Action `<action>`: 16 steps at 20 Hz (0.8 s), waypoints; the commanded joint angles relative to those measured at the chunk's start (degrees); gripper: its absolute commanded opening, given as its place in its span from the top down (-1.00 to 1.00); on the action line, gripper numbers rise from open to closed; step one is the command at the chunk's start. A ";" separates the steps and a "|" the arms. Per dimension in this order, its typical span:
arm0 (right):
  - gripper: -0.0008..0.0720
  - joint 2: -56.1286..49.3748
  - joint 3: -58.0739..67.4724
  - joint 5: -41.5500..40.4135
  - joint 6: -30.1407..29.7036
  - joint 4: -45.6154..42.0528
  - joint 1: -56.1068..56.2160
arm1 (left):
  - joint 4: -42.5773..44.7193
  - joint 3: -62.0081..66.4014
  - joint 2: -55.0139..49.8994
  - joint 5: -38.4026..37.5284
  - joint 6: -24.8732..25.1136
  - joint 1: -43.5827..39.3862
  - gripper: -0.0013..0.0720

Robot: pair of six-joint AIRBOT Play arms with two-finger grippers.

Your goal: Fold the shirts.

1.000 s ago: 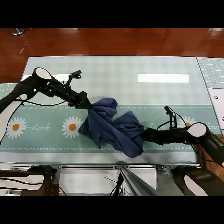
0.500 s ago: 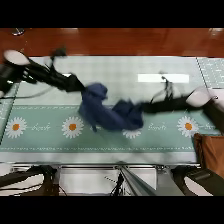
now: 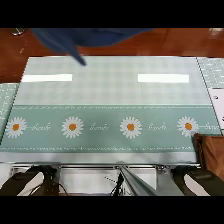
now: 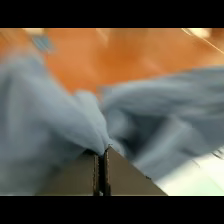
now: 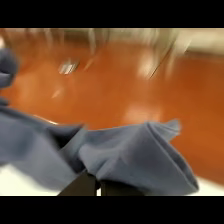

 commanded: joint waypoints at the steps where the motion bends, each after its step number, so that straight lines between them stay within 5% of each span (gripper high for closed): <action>1: 0.92 8.70 6.05 5.55 0.09 -7.32 -0.28 | 15.26 4.00 10.95 -1.16 -4.17 0.55 0.91; 5: 0.92 14.84 6.05 13.90 0.44 -10.43 -0.28 | 16.24 1.90 18.18 -23.43 -9.73 0.55 0.91; 8: 0.92 16.63 0.63 19.23 2.03 -9.53 -0.28 | 16.24 -10.56 23.76 -31.39 -14.40 0.55 0.91; 12: 0.92 19.21 -22.21 20.13 2.84 -7.54 -0.28 | 14.45 -41.66 32.02 -31.74 -16.96 0.48 0.91; 16: 0.92 19.17 -51.47 2.01 2.82 -7.28 -0.31 | 6.40 -75.06 31.91 -12.50 -5.64 0.48 0.91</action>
